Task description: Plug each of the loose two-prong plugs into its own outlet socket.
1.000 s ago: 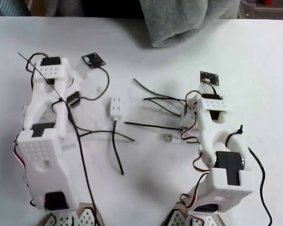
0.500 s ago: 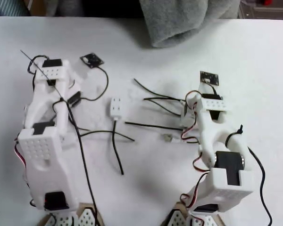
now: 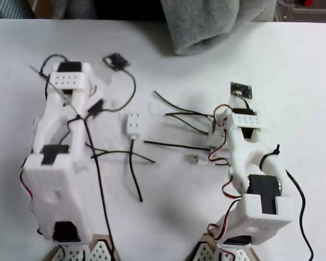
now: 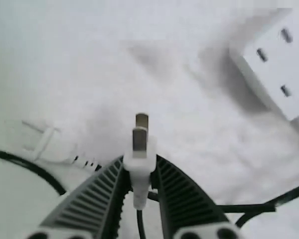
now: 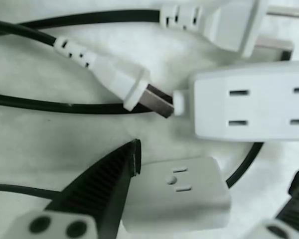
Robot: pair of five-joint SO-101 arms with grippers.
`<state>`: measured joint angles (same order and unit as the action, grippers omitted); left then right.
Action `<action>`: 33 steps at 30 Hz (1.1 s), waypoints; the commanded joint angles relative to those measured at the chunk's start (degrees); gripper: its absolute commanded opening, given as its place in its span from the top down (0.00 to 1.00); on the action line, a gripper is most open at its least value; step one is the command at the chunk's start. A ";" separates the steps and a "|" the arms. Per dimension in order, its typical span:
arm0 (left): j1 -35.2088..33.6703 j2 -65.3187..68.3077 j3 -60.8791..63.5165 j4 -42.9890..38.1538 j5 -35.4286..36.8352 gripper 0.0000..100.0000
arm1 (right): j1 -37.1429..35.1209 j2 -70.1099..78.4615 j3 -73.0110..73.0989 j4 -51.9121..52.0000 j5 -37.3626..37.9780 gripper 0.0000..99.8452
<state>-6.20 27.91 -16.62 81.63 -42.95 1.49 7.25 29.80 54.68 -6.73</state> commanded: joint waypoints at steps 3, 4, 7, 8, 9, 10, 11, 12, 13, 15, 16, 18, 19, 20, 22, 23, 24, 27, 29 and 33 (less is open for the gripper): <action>1.01 -14.81 1.14 2.99 4.75 0.98 | -0.31 -0.57 -0.26 -0.66 0.62 0.55; 1.54 -16.66 2.90 3.08 4.84 0.98 | -0.31 -0.57 -0.26 -0.66 0.62 0.55; 4.18 -23.43 10.90 2.64 5.01 0.98 | -0.31 -0.57 -0.26 -1.27 0.62 0.55; 5.32 -26.33 14.15 1.85 5.01 0.98 | -0.31 -0.57 -0.26 -1.27 0.62 0.55; 6.55 -29.49 17.41 0.53 5.10 0.98 | -0.31 -0.57 -0.18 -1.36 0.62 0.55; 7.69 -33.10 21.19 -1.32 5.10 0.98 | -0.31 -0.57 -0.18 -1.36 0.62 0.55; 8.66 -36.70 24.88 -3.60 5.19 0.98 | -0.31 -0.57 -0.18 -1.36 0.62 0.55; 9.45 -40.40 28.84 -5.98 5.19 0.98 | -0.31 -0.57 -0.18 -1.36 0.62 0.55; 10.33 -44.26 32.79 -8.53 5.27 0.98 | -0.31 -0.57 -0.18 -1.36 0.62 0.55; 11.74 -51.91 40.97 -13.71 6.68 0.98 | -0.31 -0.57 -0.18 -1.36 0.62 0.55; 12.26 -55.69 44.84 -16.62 8.79 0.98 | -0.31 -0.57 -0.18 -1.36 0.62 0.55; 12.97 -62.99 51.87 -22.24 14.42 0.98 | -0.31 -0.57 -0.18 -1.36 0.62 0.55; 13.32 -66.51 54.95 -24.70 16.79 0.98 | -0.31 -0.57 -0.18 -1.36 0.62 0.55; 14.02 -69.93 57.67 -26.81 18.29 0.98 | -0.31 -0.57 -0.18 -1.36 0.62 0.55; 15.96 -76.26 62.42 -29.54 19.16 0.98 | -0.31 -0.57 -0.18 -1.36 0.62 0.55; 17.36 -79.34 64.44 -30.33 19.87 0.98 | -0.31 -0.57 -0.09 -1.36 0.62 0.55; 18.86 -82.33 66.29 -30.95 21.10 0.98 | -0.31 -0.57 -0.09 -1.36 0.62 0.55; 24.13 -91.03 71.03 -33.05 25.49 0.98 | -0.31 -0.57 -0.09 -1.36 0.62 0.55; 27.38 -96.92 73.85 -34.64 28.22 0.98 | -0.31 -0.57 -0.09 -1.36 0.62 0.55; 33.45 -108.00 79.12 -37.36 32.62 0.98 | -0.31 -0.57 -0.09 -1.36 0.62 0.55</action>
<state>23.43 -71.96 60.48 46.90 -13.49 1.49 7.25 29.80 53.80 -6.73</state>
